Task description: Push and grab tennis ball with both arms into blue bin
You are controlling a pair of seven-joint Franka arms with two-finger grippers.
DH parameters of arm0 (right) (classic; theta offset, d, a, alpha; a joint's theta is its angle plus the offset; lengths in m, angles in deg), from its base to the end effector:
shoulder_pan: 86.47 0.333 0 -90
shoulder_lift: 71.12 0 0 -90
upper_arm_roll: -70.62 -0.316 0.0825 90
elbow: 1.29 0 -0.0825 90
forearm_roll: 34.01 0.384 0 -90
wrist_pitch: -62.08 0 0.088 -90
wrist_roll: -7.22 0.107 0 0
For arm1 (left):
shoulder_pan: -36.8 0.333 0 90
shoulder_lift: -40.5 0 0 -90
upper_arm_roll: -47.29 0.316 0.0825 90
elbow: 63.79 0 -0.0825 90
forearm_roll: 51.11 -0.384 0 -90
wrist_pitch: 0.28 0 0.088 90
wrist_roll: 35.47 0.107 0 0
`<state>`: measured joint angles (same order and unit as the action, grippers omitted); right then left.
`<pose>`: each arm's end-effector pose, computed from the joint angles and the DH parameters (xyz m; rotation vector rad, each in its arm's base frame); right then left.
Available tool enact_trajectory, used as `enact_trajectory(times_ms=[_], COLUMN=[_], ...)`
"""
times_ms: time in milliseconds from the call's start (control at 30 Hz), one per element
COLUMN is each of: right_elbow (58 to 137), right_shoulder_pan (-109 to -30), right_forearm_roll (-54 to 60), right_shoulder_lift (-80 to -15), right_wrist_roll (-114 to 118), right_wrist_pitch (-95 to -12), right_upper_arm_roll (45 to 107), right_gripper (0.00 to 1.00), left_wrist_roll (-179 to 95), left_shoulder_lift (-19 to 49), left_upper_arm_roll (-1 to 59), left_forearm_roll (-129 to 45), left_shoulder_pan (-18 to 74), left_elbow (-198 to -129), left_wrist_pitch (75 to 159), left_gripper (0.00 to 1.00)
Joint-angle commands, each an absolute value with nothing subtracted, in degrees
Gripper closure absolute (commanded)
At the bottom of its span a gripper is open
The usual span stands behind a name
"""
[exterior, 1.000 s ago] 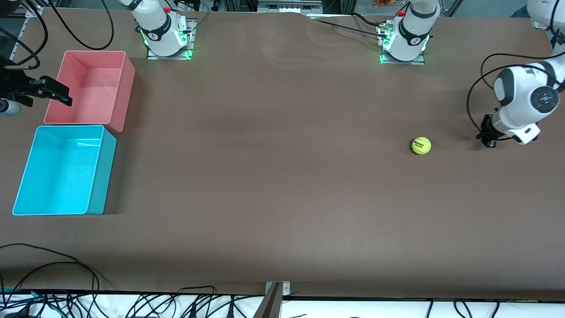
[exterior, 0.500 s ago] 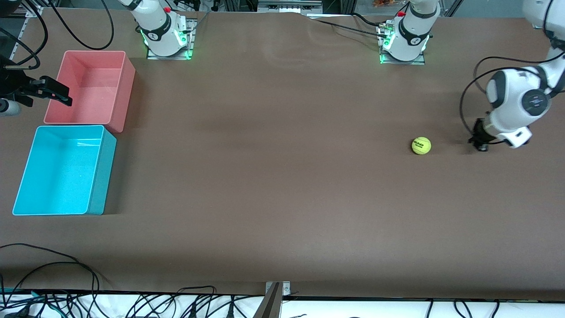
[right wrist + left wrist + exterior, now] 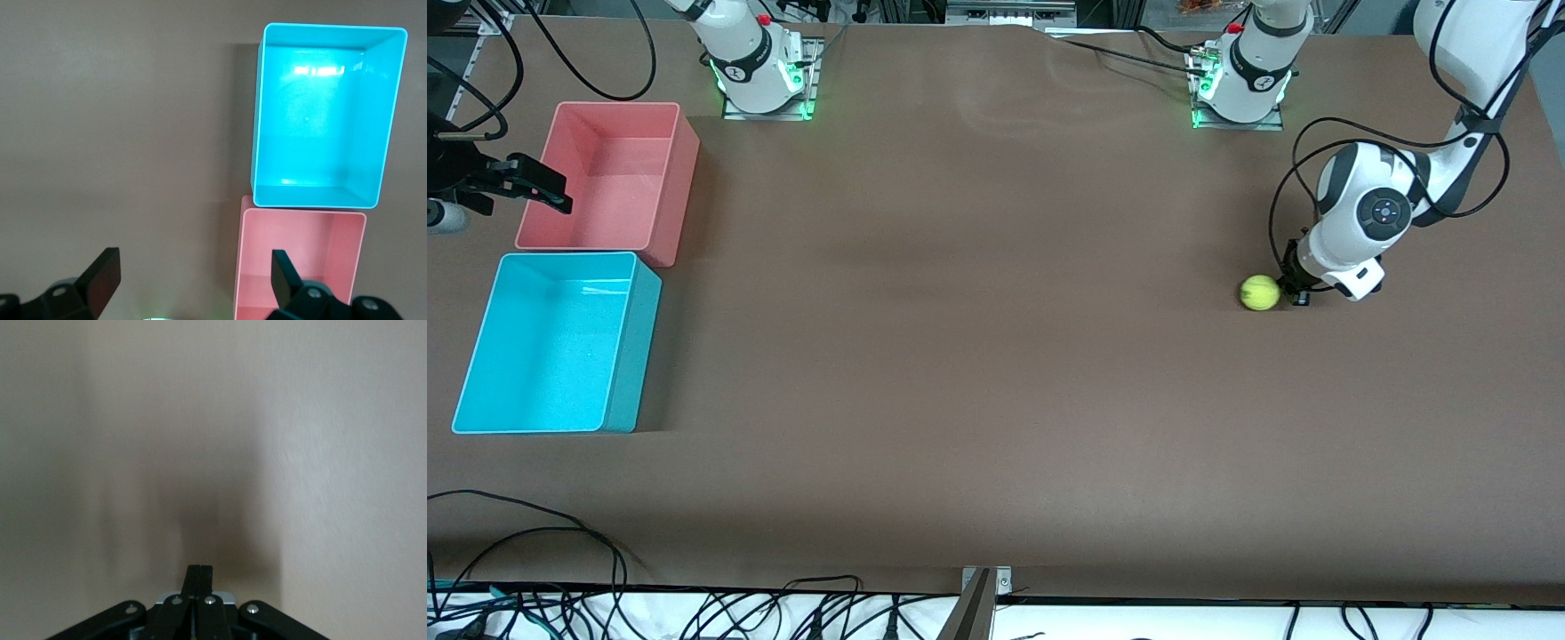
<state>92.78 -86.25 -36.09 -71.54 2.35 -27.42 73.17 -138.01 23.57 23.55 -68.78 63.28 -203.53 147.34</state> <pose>0.5481 -0.0263 0.5945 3.1073 0.0705 -0.1159 0.4723 0.0074 0.1843 -2.1395 -2.1485 0.0796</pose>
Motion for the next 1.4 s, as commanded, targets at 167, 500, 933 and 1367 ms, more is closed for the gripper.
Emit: enact_trajectory(times_ms=[167, 500, 933, 1367], right_elbow=[91.87, 91.87, 91.87, 91.87], right_shoulder_pan=[-86.64, -86.56, -86.65, -86.64], right_forearm_roll=[-34.89, -34.89, -34.89, -34.89], right_shoulder_lift=[-71.30, -71.30, -71.30, -71.30], right_wrist_roll=[1.25, 1.25, 1.25, 1.25], right_wrist_pitch=[-26.69, -26.69, -26.61, -26.61], right_upper_arm_roll=[73.26, 73.26, 73.26, 73.26], right_gripper=[0.00, 0.00, 0.00, 0.00], left_wrist_roll=[-135.05, -134.17, -151.37, -177.76], left_shoulder_lift=[26.17, 26.17, 23.89, 19.76], left_upper_arm_roll=[21.45, 21.71, 15.92, 11.87], left_forearm_roll=[-64.21, -64.21, -63.68, -61.40], left_shoulder_pan=[63.87, 63.87, 57.64, 39.36], left_elbow=[-202.21, -202.21, -202.39, -197.13], left_wrist_pitch=[142.63, 142.63, 142.54, 142.63], left_gripper=[1.00, 1.00, 1.00, 1.00])
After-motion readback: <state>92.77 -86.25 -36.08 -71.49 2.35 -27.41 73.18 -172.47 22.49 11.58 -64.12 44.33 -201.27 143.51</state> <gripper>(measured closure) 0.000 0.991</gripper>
